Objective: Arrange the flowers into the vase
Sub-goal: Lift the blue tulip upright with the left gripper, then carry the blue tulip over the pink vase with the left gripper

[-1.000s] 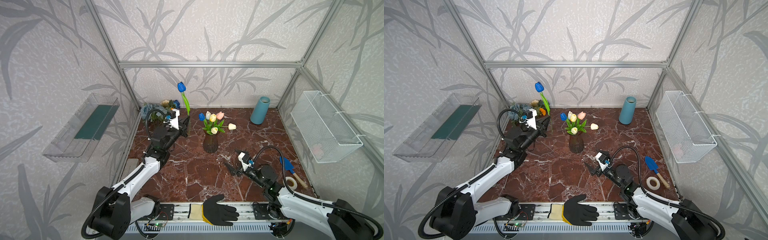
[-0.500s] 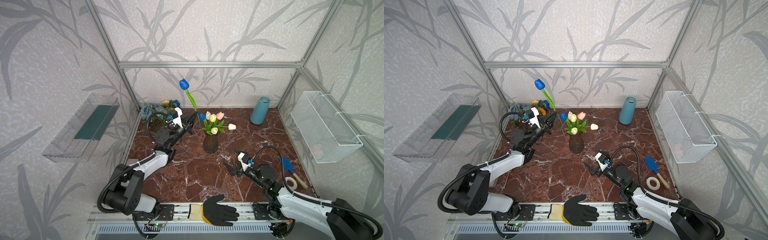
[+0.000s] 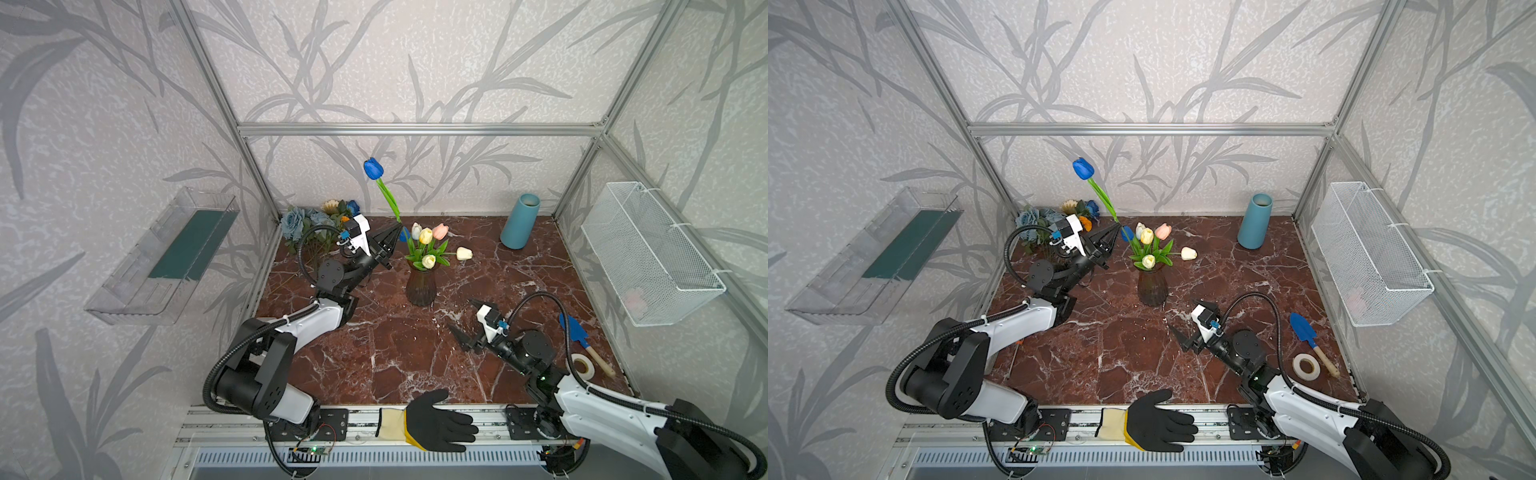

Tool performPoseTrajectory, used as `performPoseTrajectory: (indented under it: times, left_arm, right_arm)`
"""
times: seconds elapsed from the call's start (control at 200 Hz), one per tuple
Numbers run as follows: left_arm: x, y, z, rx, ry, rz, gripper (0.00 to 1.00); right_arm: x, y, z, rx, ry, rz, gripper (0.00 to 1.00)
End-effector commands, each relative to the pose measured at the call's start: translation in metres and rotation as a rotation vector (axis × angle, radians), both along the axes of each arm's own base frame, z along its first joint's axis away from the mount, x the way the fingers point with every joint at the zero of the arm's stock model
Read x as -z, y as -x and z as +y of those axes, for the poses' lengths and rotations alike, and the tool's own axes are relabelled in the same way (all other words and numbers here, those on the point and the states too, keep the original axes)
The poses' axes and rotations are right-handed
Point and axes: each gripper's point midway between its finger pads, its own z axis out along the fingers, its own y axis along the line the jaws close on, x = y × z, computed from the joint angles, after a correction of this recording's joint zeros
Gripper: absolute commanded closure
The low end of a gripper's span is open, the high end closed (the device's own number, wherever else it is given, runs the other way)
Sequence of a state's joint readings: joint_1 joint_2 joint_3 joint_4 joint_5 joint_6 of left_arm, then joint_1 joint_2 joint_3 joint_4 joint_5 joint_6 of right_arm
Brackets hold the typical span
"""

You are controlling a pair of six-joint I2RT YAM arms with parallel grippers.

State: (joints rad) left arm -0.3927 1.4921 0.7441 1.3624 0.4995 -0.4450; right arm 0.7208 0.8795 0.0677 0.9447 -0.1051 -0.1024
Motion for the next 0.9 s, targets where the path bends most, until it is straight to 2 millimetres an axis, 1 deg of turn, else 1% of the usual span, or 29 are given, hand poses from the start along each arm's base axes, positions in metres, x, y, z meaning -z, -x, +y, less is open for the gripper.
performPoseTrajectory:
  times: [0.0, 0.205, 0.455, 0.59, 0.735, 0.895]
  left_arm:
    - [0.003, 0.001, 0.0, -0.004, 0.0, -0.015, 1.0]
    - [0.022, -0.009, -0.003, -0.036, -0.056, 0.022, 1.0]
    - [0.042, -0.016, -0.008, -0.018, -0.071, 0.075, 1.0]
    - [0.048, -0.015, -0.008, -0.017, -0.075, 0.094, 1.0]
    - [0.054, -0.011, -0.014, 0.013, -0.081, 0.115, 1.0]
    - [0.052, -0.004, -0.017, 0.021, -0.089, 0.118, 1.0]
  right_arm:
    - [-0.008, 0.002, -0.001, 0.002, -0.021, -0.024, 0.08]
    - [-0.008, 0.001, 0.0, 0.001, -0.021, -0.024, 0.08]
    - [-0.006, 0.0, 0.0, 0.002, -0.016, -0.02, 0.08]
    - [-0.006, 0.0, 0.0, 0.005, -0.013, -0.02, 0.08]
    - [-0.005, -0.001, 0.001, 0.003, -0.013, -0.018, 0.08]
    - [-0.005, -0.001, 0.0, 0.005, -0.013, -0.017, 0.08]
